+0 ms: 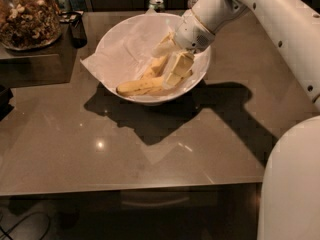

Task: Pick banana from white bowl

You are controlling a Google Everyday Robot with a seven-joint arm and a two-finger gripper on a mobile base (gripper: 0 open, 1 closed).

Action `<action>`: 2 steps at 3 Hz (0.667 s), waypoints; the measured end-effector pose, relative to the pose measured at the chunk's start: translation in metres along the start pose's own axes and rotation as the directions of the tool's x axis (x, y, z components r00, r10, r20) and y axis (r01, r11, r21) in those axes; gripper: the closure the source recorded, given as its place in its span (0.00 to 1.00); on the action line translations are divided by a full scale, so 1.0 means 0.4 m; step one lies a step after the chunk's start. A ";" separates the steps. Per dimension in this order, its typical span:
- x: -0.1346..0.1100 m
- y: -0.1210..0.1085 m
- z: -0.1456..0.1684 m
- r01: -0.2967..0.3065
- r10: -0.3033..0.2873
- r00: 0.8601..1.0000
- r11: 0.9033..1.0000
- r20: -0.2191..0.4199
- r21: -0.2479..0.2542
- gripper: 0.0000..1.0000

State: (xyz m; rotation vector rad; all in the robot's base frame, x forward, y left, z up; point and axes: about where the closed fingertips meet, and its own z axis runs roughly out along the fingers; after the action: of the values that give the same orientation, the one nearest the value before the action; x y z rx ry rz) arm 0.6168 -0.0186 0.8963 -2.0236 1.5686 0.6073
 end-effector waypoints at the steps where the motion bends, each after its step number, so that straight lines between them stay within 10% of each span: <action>1: 0.000 0.000 0.000 0.000 0.000 1.000 1.000 0.000 0.000 0.31; 2: 0.031 0.011 0.025 -0.028 0.028 1.000 0.999 0.013 -0.021 0.32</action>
Offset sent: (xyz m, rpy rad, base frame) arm -0.0091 -0.0152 -0.0318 0.0080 0.0854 -0.0126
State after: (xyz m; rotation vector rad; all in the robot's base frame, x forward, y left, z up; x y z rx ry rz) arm 0.6149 -0.0224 0.8804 -2.0116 1.5918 0.6491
